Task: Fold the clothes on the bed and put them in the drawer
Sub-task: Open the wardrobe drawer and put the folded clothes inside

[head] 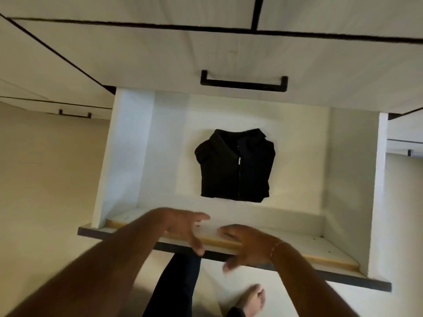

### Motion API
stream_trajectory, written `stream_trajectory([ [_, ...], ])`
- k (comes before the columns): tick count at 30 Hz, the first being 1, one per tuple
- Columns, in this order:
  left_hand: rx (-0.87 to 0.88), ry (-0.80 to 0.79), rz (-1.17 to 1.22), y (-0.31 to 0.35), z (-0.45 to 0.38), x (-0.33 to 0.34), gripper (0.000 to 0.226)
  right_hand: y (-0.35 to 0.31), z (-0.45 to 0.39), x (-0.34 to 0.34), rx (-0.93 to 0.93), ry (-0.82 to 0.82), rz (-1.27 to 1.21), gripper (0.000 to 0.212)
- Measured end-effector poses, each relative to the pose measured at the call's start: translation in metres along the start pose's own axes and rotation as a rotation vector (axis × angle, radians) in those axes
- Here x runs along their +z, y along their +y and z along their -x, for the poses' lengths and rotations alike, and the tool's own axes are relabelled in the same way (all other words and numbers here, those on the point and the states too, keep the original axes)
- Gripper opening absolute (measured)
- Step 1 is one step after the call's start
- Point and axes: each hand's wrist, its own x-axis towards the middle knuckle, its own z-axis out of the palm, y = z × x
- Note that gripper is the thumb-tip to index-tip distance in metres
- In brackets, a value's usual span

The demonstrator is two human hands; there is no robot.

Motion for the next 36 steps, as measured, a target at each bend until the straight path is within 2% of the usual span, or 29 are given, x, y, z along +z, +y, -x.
stream_trajectory([
  [1,-0.001,-0.034,-0.147,-0.002,0.004,0.008,0.132,-0.002,0.000,0.006,-0.007,-0.024,0.230,0.105],
  [2,0.018,-0.006,-0.308,-0.002,0.007,0.016,0.131,-0.002,0.001,0.013,-0.027,0.033,0.460,0.102],
  [4,0.106,0.194,-0.677,-0.003,0.008,0.031,0.111,-0.003,0.005,0.018,-0.050,0.184,0.743,0.086],
  [5,0.155,0.297,-0.829,-0.004,0.008,0.034,0.098,-0.001,0.005,0.019,-0.042,0.231,0.769,0.079],
  [7,0.259,0.450,-0.967,-0.006,0.014,0.029,0.086,0.001,0.009,0.016,-0.043,0.339,0.730,0.071],
  [10,0.398,0.798,-1.144,-0.012,0.027,0.005,0.070,0.010,0.012,0.004,-0.035,0.744,0.667,0.067],
  [12,0.341,1.060,-1.165,-0.012,0.035,-0.014,0.045,0.008,0.013,-0.012,0.013,1.041,0.655,0.053],
  [13,0.224,1.134,-1.112,-0.006,0.040,-0.023,0.036,0.005,0.014,-0.021,0.052,1.164,0.655,0.042],
  [15,-0.055,1.165,-0.895,0.014,0.044,-0.037,0.027,-0.002,0.013,-0.039,0.122,1.344,0.621,0.023],
  [16,-0.149,1.200,-0.735,0.024,0.042,-0.043,0.030,-0.005,0.011,-0.048,0.143,1.383,0.562,0.021],
  [17,-0.156,1.270,-0.546,0.032,0.038,-0.050,0.030,-0.009,0.007,-0.056,0.151,1.373,0.495,0.019],
  [19,-0.012,1.410,-0.223,0.038,0.019,-0.064,0.032,-0.012,-0.006,-0.071,0.165,1.273,0.403,0.020],
  [20,0.048,1.424,-0.135,0.039,0.009,-0.072,0.044,-0.011,-0.014,-0.078,0.173,1.211,0.360,0.029],
  [22,0.115,1.347,-0.101,0.039,-0.011,-0.085,0.073,-0.006,-0.030,-0.094,0.176,1.134,0.257,0.044],
  [24,0.146,1.261,-0.165,0.036,-0.039,-0.100,0.087,0.005,-0.057,-0.107,0.179,1.125,0.158,0.051],
  [27,0.207,1.202,-0.312,0.035,-0.082,-0.124,0.085,0.021,-0.100,-0.120,0.167,1.082,0.178,0.058],
  [30,0.268,1.368,-0.468,0.030,-0.120,-0.141,0.075,0.039,-0.142,-0.131,0.160,1.000,0.314,0.069],
  [32,0.326,1.437,-0.617,0.017,-0.152,-0.147,0.078,0.048,-0.173,-0.146,0.155,0.994,0.390,0.075],
  [34,0.421,1.406,-0.747,0.003,-0.178,-0.146,0.079,0.052,-0.193,-0.165,0.158,0.969,0.435,0.082],
  [36,0.457,1.347,-0.715,-0.004,-0.203,-0.150,0.076,0.058,-0.216,-0.186,0.194,0.902,0.453,0.089],
])
